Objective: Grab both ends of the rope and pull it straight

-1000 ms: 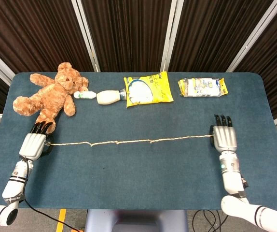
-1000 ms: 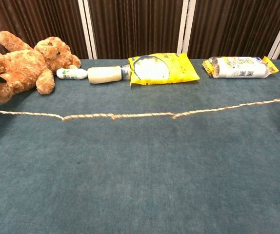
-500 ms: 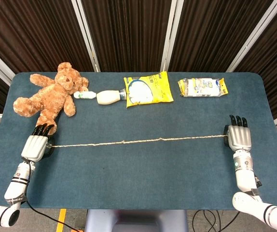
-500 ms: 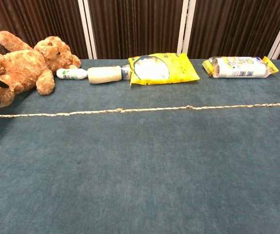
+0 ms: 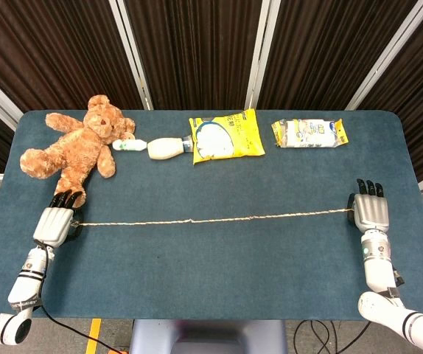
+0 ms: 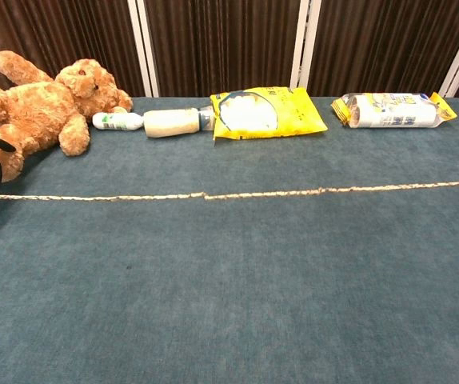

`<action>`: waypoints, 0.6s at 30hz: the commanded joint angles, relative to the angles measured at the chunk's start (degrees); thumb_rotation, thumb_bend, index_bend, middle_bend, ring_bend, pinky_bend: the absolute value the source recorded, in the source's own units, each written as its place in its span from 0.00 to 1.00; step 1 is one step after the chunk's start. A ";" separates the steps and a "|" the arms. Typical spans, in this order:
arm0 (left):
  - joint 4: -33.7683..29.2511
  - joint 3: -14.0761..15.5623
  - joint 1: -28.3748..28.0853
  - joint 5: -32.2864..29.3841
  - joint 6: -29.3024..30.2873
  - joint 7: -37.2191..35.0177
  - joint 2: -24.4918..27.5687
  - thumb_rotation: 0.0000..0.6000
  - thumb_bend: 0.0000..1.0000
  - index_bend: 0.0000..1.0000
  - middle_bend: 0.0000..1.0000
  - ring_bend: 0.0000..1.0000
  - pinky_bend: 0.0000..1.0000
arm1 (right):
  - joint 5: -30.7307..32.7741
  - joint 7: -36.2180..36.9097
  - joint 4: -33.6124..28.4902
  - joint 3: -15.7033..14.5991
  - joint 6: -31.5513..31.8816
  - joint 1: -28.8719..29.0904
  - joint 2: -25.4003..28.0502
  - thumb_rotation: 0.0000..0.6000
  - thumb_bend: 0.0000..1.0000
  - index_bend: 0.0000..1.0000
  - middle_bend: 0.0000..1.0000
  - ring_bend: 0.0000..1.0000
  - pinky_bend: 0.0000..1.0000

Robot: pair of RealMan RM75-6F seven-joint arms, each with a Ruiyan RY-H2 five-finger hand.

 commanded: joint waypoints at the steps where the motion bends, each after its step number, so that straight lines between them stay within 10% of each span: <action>1: 0.26 0.15 -0.12 0.24 -0.18 0.01 -0.32 1.00 0.43 0.63 0.10 0.00 0.10 | 0.00 0.20 0.04 -0.01 -0.10 -0.07 0.07 1.00 0.56 0.80 0.17 0.00 0.00; 18: 4.08 0.25 -0.73 -0.29 -2.80 -0.38 -3.03 1.00 0.43 0.63 0.10 0.00 0.11 | 0.01 0.41 4.07 -0.83 -1.48 -0.27 -1.45 1.00 0.56 0.80 0.17 0.00 0.00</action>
